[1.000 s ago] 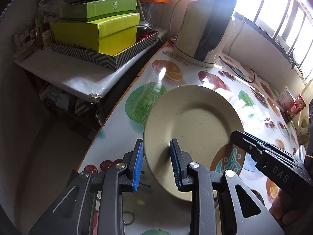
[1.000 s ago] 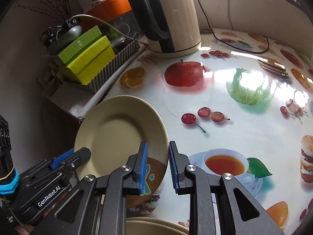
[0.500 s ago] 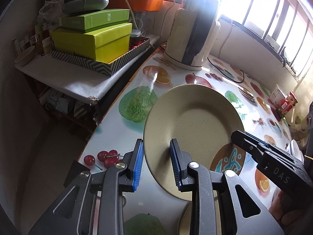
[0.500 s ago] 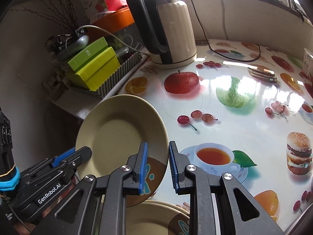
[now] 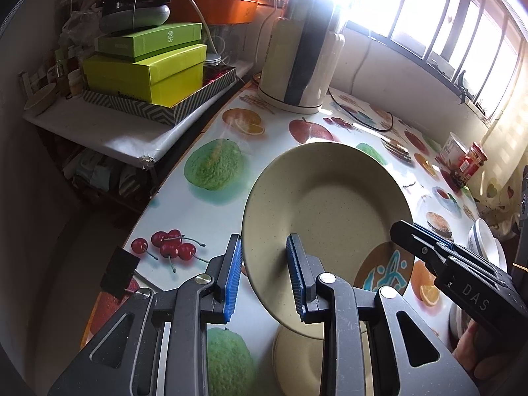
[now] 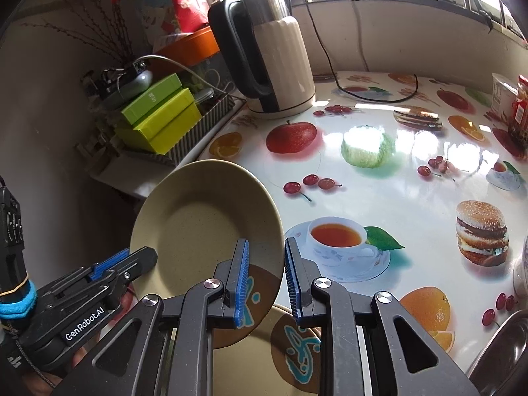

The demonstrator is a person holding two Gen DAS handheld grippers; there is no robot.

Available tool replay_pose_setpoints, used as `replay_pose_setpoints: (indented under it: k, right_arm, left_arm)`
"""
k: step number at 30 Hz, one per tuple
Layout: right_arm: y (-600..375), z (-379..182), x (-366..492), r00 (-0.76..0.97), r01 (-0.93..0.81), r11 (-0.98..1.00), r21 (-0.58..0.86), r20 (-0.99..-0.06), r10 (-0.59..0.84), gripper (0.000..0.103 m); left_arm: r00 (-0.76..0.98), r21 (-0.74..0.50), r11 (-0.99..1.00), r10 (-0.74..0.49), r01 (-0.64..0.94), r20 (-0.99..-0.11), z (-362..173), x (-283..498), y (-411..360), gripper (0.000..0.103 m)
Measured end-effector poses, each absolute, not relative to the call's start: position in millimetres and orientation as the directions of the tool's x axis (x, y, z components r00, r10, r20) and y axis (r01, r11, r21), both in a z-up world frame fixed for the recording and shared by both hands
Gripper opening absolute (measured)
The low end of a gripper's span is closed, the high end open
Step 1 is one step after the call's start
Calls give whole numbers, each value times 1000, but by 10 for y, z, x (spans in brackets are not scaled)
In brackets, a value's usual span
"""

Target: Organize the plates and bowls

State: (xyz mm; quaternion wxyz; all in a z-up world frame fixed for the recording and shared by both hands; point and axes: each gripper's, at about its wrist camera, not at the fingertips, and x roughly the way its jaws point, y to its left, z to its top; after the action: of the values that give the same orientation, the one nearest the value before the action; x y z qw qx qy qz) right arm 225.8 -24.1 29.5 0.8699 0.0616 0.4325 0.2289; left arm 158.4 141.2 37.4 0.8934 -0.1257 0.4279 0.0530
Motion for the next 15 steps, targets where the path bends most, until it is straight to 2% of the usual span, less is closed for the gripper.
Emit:
replay_pose_setpoints:
  k: [15]
  right_arm:
    - [-547, 280, 1889, 539, -310, 903, 298, -727, 425, 21]
  left_arm:
    - [619, -184, 970, -47, -160, -784, 344, 1318, 1134, 28]
